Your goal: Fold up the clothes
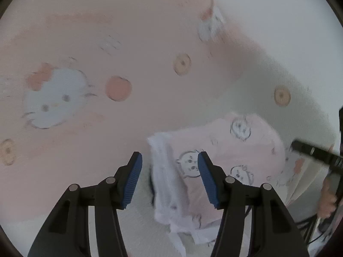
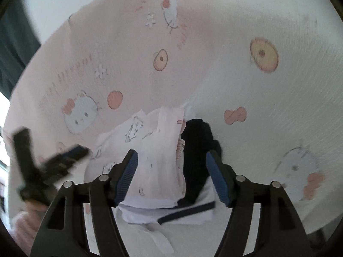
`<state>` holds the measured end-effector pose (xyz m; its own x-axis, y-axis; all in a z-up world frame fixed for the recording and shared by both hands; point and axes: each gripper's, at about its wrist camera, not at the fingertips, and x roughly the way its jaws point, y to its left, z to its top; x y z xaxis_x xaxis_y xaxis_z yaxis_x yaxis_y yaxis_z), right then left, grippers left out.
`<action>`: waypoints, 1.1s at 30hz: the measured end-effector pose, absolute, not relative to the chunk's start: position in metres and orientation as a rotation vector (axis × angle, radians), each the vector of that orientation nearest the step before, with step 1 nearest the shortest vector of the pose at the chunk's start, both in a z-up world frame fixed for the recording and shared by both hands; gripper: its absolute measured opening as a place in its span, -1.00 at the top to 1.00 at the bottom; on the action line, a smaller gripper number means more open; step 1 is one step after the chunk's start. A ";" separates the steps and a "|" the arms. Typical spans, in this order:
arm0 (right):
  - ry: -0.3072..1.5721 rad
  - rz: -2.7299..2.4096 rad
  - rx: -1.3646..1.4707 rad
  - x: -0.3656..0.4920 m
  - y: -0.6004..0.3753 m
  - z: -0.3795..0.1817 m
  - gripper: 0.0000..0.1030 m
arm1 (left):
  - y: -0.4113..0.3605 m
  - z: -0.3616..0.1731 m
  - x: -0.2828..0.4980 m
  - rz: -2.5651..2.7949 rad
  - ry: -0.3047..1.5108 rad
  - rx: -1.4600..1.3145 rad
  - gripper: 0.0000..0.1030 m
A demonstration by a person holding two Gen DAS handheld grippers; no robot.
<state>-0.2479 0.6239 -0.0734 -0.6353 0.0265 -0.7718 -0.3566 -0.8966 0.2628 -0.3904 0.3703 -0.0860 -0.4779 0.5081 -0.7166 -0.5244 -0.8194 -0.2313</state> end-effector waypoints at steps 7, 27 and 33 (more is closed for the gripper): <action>0.457 2.693 -1.266 -0.272 0.520 -0.040 -0.93 | 0.290 -0.027 -0.367 2.429 0.068 -1.111 -0.32; 0.204 2.938 -1.333 -0.214 0.195 0.038 -0.98 | -0.024 0.063 -0.219 2.849 -0.062 -1.115 -0.58; 0.152 2.941 -1.271 -0.158 0.165 0.057 -0.98 | -0.046 0.073 -0.163 2.900 -0.111 -1.072 -0.58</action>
<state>-0.1578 0.1649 0.0573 -0.6839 -0.0981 -0.7229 0.0229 -0.9933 0.1132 -0.1632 -0.0460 0.0728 -0.7590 0.0694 -0.6473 -0.0198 -0.9963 -0.0837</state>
